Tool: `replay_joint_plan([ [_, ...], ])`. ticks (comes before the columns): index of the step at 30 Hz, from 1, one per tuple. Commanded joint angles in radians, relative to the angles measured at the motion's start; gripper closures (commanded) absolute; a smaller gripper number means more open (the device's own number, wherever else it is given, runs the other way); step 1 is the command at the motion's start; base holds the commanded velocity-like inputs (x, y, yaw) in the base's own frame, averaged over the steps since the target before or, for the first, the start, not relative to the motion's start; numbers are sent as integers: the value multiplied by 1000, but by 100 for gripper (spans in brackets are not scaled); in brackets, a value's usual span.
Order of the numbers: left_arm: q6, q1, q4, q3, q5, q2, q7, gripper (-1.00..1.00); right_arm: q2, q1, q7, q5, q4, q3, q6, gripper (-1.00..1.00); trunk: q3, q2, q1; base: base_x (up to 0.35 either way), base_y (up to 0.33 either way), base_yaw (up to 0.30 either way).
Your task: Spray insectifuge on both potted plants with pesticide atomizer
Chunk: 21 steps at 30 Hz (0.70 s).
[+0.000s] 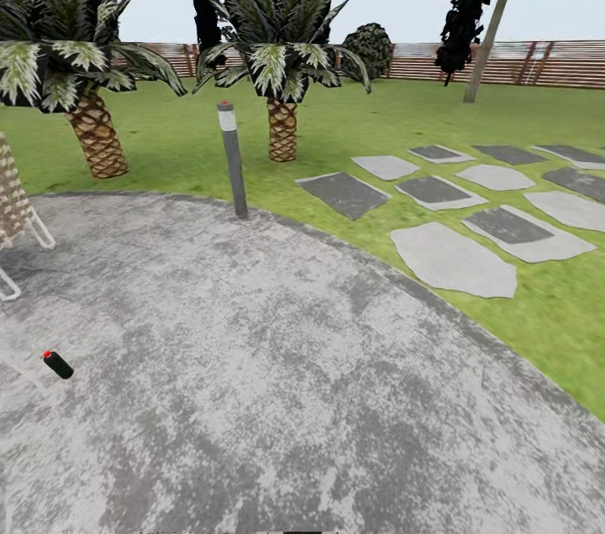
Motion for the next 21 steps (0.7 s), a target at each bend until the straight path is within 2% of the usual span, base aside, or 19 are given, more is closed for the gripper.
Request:
replay_joint_plan([
  [1,-3,-1,1,1,2,0,0,-100,0,0,0,0,1,1,-3,-100,-1,0,0,10,-230,279],
  [10,-3,-1,1,1,2,0,0,-100,0,0,0,0,1,1,-3,-100,-1,0,0,1,-188,279],
  [21,-3,-1,1,1,2,0,0,-100,0,0,0,0,1,1,-3,-100,-1,0,0,0,-20,279],
])
